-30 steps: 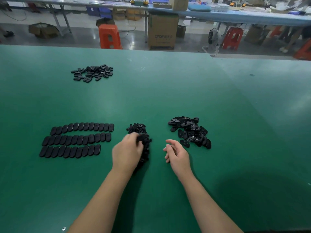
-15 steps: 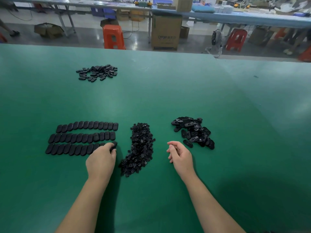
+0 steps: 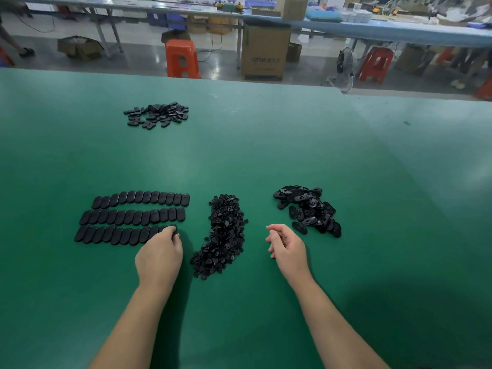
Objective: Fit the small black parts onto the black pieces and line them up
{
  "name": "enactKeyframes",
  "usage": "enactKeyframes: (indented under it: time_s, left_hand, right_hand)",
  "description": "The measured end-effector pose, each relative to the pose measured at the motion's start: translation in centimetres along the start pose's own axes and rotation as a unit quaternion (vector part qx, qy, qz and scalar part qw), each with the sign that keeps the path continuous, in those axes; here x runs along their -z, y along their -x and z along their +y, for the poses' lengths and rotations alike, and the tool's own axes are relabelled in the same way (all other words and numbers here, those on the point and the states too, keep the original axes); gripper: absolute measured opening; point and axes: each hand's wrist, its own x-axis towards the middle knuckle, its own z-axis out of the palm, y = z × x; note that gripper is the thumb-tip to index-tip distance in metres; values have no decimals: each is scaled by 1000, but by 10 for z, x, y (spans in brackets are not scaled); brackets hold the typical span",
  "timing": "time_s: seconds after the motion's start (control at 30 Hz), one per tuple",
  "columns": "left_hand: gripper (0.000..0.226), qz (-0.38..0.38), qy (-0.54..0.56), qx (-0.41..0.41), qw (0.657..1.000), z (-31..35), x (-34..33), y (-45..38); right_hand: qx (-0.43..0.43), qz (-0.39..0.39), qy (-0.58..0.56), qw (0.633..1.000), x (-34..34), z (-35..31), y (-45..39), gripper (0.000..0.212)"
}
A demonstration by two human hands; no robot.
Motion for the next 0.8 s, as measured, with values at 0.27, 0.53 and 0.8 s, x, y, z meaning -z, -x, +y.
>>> enactKeyframes:
  time_s: [0.27, 0.53, 0.8]
  left_hand:
    - [13, -89, 95, -109, 985, 23, -9, -5]
    - [8, -98, 90, -142, 981, 17, -13, -8]
    - [11, -73, 196, -69, 975, 25, -18, -10]
  right_hand:
    - [-7, 1, -1, 1000, -1, 3, 0, 19]
    - [-5, -2, 10, 1000, -1, 5, -2, 19]
    - [1, 2, 17, 1000, -2, 7, -2, 20]
